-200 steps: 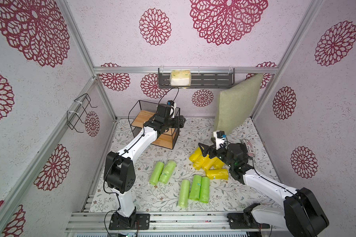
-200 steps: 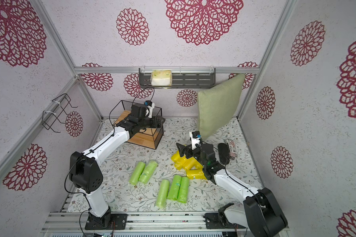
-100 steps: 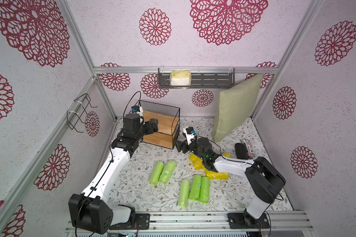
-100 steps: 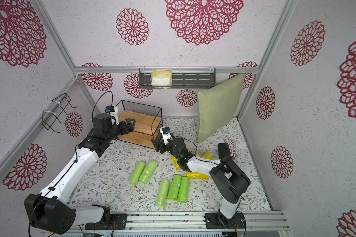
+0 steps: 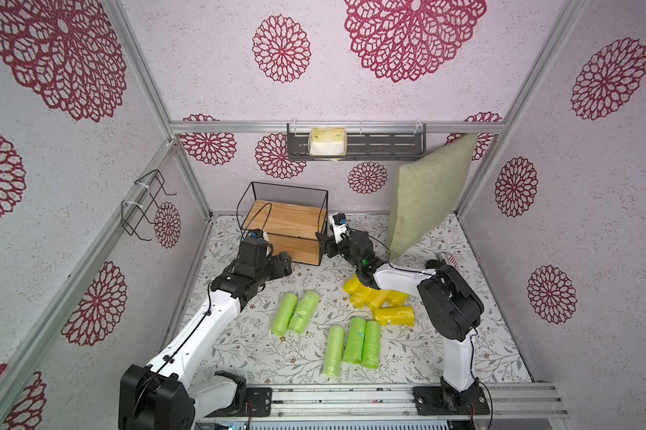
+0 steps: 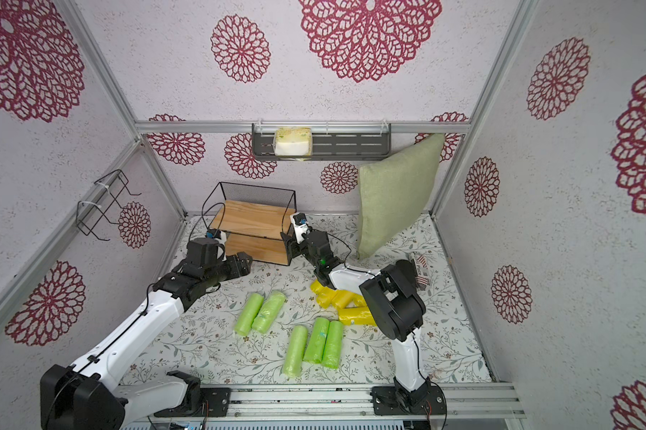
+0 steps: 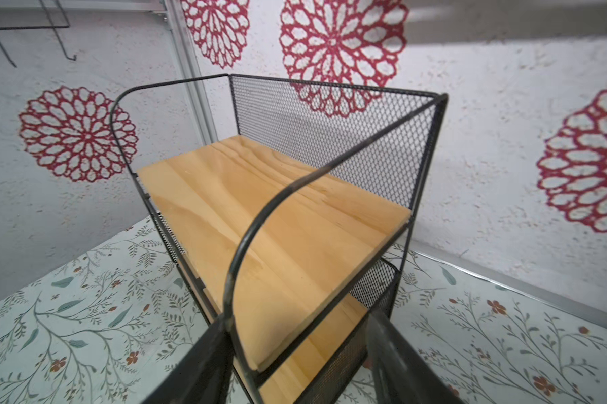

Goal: Sort the rolls of trash bags by color and place them on the shelf
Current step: Adjust the shelf at the center of the board.

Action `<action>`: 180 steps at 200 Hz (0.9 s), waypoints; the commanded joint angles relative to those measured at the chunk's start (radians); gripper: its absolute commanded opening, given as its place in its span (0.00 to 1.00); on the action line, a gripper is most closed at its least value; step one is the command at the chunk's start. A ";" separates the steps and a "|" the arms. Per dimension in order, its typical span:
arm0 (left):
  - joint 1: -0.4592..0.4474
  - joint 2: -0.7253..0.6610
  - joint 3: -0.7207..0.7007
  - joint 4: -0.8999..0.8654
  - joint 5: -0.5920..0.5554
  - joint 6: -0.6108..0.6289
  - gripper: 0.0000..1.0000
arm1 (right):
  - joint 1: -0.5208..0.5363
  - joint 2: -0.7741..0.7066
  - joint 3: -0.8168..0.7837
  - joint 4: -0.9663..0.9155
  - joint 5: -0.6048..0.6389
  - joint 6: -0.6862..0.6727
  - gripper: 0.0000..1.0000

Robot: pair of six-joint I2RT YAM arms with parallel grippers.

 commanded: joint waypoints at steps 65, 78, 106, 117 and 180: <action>-0.127 0.041 -0.148 -0.151 -0.110 -0.050 0.85 | -0.065 -0.347 -0.227 -0.145 -0.072 -0.011 0.81; -0.137 0.036 -0.167 -0.177 -0.122 -0.071 0.84 | -0.059 -0.432 -0.286 -0.206 -0.086 -0.012 0.83; -0.157 -0.002 -0.219 -0.200 -0.094 -0.124 0.83 | -0.024 -0.567 -0.388 -0.328 -0.148 0.029 0.85; -0.161 -0.010 -0.233 -0.212 -0.081 -0.135 0.83 | -0.001 -0.599 -0.424 -0.353 -0.159 0.050 0.85; -0.167 0.052 -0.230 -0.229 -0.090 -0.122 0.73 | 0.014 -0.618 -0.547 -0.270 -0.164 0.147 0.86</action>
